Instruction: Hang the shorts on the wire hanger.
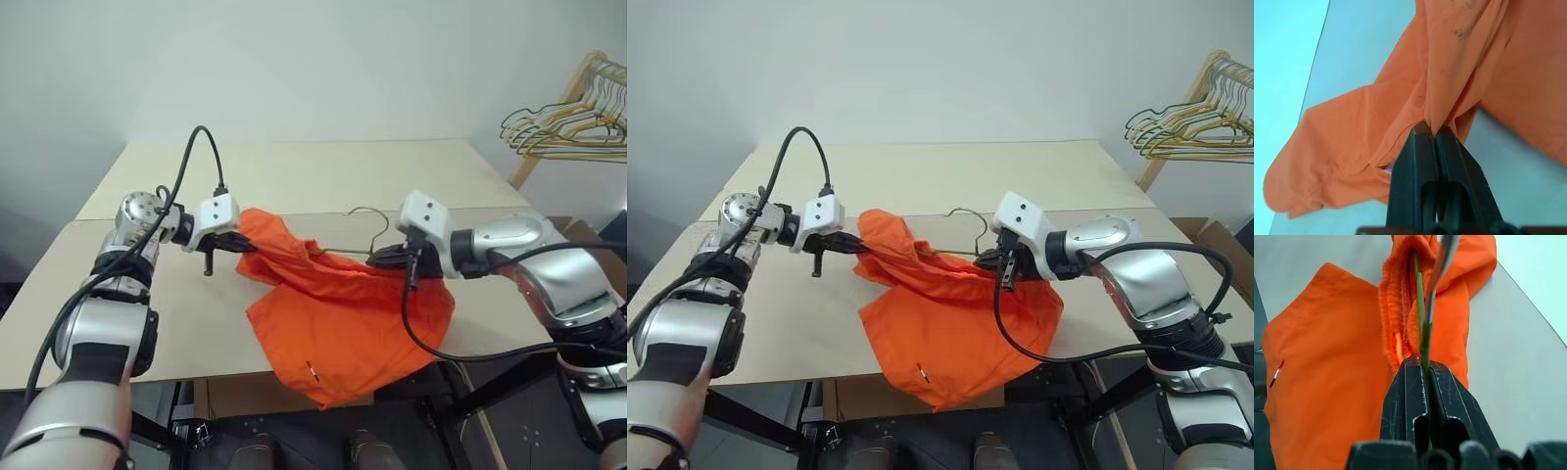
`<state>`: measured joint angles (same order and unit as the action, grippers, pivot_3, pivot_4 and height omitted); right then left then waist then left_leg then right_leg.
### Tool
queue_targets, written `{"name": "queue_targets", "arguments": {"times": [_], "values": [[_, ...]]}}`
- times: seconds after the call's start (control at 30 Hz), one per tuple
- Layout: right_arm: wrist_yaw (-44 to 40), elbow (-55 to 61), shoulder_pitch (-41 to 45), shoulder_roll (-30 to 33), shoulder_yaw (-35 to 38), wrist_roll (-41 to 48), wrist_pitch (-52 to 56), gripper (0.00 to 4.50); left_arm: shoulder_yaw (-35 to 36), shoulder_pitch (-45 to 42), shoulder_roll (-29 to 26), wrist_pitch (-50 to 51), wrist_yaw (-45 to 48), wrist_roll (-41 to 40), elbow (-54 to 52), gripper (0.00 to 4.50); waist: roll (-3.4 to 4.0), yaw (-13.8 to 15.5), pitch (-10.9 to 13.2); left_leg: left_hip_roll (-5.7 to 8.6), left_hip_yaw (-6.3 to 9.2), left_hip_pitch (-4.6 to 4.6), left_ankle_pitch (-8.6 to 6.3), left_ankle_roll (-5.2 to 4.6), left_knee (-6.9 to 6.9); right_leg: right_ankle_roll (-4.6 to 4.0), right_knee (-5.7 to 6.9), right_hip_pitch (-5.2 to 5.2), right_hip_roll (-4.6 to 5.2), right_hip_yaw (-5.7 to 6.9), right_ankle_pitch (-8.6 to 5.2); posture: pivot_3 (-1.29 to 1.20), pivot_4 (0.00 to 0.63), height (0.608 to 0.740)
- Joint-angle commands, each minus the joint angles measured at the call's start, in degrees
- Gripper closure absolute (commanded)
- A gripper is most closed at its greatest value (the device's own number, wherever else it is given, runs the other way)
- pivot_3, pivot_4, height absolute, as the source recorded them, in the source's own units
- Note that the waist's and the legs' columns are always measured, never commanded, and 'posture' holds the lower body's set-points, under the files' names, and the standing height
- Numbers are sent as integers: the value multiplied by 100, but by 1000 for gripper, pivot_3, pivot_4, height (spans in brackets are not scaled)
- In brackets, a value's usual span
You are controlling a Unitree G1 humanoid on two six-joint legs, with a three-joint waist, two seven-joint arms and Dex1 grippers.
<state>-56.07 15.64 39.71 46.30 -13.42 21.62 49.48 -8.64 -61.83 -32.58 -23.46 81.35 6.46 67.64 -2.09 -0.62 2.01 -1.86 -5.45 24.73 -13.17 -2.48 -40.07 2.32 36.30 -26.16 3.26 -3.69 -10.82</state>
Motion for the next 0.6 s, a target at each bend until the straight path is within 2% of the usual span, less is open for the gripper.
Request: {"name": "queue_targets", "arguments": {"times": [0.03,0.17,0.33,0.47,0.6], "values": [[34,55,328,-70,144,26,69,4500,164,-147,108,95,518,-370,-426,3515,0,6,0,0,0,0,0,0,-1,0,0,0,0,0,0,28,0,740],[30,-22,434,-99,102,-19,159,4500,53,-216,-48,58,1028,-594,-629,2110,0,-20,0,-1,-1,-1,0,0,0,-1,-1,1,-1,0,0,22,0,740],[-9,-82,538,-94,75,-30,209,4500,-325,-145,-68,119,1115,-1261,-1194,496,0,-28,0,-3,1,-1,0,0,1,-1,1,-1,-2,-1,-1,25,0,740],[-63,-152,656,-117,-1,-49,193,4500,-353,-158,361,139,1107,-1262,-1287,496,0,25,0,0,0,0,0,0,-5,0,0,3,2,-1,0,30,0,740],[-110,-184,792,-141,-44,-35,178,4500,-645,-313,616,-152,479,-508,-894,496,0,37,0,2,0,1,0,0,-14,1,-2,6,2,-2,1,26,0,740]]}}
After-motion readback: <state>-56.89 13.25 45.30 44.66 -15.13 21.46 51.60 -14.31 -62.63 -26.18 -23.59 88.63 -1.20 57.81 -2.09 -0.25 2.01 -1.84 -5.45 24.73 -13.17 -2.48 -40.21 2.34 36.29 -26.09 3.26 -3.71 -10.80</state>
